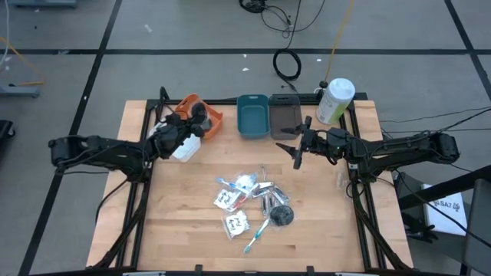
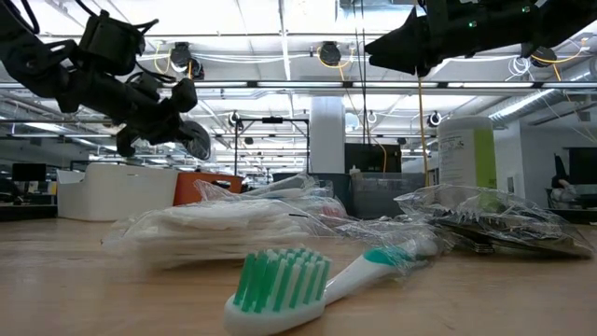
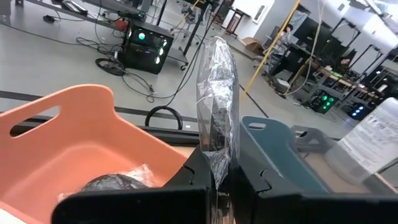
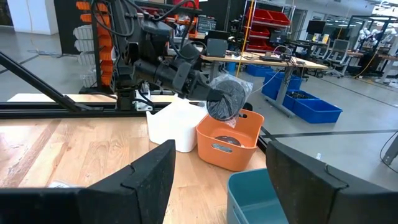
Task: Pick & Place Travel size toiletries
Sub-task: Put the top black hairbrush into the orange bin, then put the black hairbrush into the orange bin
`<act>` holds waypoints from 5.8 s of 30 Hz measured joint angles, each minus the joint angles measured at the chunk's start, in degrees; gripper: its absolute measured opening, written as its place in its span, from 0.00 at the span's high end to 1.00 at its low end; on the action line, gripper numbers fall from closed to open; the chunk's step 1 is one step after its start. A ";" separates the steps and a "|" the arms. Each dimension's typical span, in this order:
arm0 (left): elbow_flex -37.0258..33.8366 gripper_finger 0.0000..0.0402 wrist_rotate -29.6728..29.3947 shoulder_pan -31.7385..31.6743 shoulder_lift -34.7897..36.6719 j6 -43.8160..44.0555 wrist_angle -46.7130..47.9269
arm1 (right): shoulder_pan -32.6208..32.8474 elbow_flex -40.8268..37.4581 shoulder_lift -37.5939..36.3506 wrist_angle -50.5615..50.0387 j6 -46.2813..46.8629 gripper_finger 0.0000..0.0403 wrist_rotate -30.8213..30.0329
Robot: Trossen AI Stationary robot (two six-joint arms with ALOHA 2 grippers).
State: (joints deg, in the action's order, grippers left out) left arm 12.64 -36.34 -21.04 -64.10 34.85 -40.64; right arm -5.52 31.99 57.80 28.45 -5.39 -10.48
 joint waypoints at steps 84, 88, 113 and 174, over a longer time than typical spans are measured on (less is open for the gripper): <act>20.04 0.33 23.39 23.92 -0.27 -36.16 29.16 | 0.00 0.00 0.04 -5.22 4.33 0.41 3.26; 20.65 0.33 23.35 25.40 2.65 -36.23 32.15 | 0.15 0.00 0.04 -5.21 4.33 0.41 3.26; 5.44 0.33 24.22 25.53 18.03 -27.14 27.03 | 19.81 0.67 7.02 -2.64 0.24 0.41 -3.06; 5.40 0.33 23.78 25.53 17.99 -27.10 27.03 | 49.81 21.12 49.32 -33.44 47.43 0.46 -24.20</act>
State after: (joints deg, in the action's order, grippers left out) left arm 18.04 -12.56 4.49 -46.11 7.75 -13.61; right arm 44.29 53.11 107.12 -4.99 42.04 -34.68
